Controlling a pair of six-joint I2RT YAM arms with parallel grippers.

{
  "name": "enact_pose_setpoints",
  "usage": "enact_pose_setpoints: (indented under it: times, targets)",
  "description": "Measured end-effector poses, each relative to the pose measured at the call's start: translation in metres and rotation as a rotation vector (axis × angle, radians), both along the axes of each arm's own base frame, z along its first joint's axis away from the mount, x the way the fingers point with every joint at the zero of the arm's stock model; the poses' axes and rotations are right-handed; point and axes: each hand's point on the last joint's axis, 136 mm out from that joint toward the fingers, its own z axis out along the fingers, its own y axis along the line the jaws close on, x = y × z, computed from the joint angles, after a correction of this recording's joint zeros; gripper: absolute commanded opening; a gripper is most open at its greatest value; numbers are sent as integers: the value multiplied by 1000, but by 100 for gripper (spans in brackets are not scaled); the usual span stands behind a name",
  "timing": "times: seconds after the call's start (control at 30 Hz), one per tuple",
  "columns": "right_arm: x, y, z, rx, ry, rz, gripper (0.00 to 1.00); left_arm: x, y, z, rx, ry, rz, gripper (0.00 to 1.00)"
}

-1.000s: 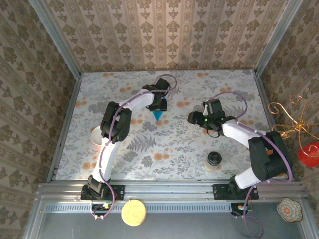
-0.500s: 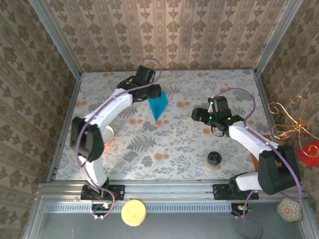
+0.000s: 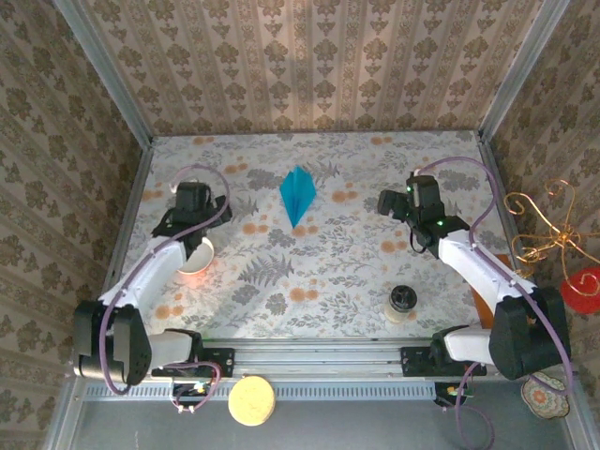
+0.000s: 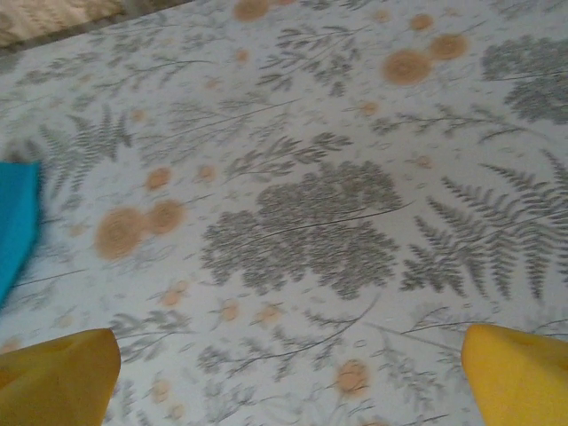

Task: Fold a paper plane with a square sheet of paper (pick it up from the middle)

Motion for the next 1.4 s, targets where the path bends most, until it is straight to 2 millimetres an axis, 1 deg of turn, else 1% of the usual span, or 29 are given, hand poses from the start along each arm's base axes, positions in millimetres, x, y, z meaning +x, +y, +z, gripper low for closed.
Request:
enact_pose_setpoints:
  times: [0.13,0.2,0.3,0.37,0.47,0.57,0.63,0.7,0.77,0.87,0.97,1.1,1.17,1.27,1.4]
  targets:
    - [-3,-18,-15,-105,-4,-41,100,-12,39,-3,47,-48,93,100]
    - [-7,-25,-24,-155,-3,-52,100,-16,53,-7,55,-60,124,100]
    - [-12,-34,-34,-210,-7,-55,100,-18,68,-17,56,-67,139,100]
    - [-14,-38,-37,-238,-15,-50,100,-18,71,-25,68,-76,126,100]
    - [-13,-45,-38,-260,-26,-55,100,-17,68,-34,82,-85,78,100]
    - [-9,-52,-38,-262,-52,-72,100,-12,65,-32,108,-134,33,100]
    - [-6,-55,-44,-265,-58,-73,100,-9,63,-31,126,-168,4,100]
    - [-3,-56,-54,-265,-41,-62,100,-4,59,-34,143,-196,-32,100]
    - [0,-54,-60,-261,-38,-42,100,-2,55,-40,150,-209,-66,100]
    - [6,-52,-63,-244,-51,-13,100,-1,48,-51,157,-226,-116,100]
    - [9,-48,-60,-229,-84,17,100,2,42,-55,157,-250,-160,100]
    - [1,-46,-59,-209,-131,38,100,11,35,-49,160,-296,-204,100]
    - [-3,-45,-58,-207,-155,44,100,15,33,-49,163,-300,-220,100]
    - [-2,-44,-55,-214,-183,56,100,22,31,-50,173,-309,-238,100]
    - [7,-49,-43,-222,-247,47,100,27,31,-65,178,-294,-253,100]
